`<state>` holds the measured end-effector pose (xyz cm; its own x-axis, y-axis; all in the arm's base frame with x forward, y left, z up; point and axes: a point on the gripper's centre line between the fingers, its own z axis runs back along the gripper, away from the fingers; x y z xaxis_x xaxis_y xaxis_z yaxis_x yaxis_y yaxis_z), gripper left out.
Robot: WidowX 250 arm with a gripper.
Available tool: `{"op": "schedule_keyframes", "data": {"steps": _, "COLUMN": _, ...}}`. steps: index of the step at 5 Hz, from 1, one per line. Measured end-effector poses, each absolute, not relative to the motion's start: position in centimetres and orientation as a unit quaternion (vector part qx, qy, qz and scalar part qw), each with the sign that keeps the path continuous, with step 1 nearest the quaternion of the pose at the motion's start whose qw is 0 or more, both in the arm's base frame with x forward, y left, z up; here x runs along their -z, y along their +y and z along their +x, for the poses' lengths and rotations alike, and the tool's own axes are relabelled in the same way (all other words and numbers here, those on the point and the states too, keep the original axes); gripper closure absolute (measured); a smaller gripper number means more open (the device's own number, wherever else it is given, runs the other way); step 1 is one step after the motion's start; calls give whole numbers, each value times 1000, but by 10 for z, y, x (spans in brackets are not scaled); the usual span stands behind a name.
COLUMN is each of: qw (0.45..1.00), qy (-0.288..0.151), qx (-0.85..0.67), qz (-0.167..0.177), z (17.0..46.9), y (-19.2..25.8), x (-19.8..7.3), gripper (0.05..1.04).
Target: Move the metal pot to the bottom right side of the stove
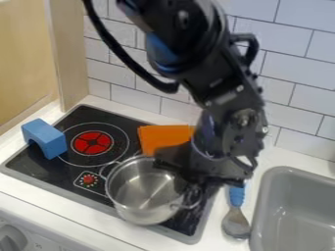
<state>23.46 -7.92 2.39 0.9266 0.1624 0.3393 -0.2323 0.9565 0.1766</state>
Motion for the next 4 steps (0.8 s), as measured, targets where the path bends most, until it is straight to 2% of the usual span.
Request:
{"op": "schedule_keyframes", "data": {"steps": 1, "qw": 975, "qy": -165, "qx": -98, "qz": 110, "z": 235, "y": -80, "x": -22, "gripper": 725}}
{"op": "schedule_keyframes", "data": {"steps": 3, "qw": 973, "qy": -166, "qx": -122, "qz": 108, "z": 232, "y": -78, "x": -19, "gripper": 123}}
{"op": "schedule_keyframes", "data": {"steps": 4, "qw": 969, "qy": -173, "qx": -142, "qz": 105, "z": 232, "y": -77, "x": -19, "gripper": 69}}
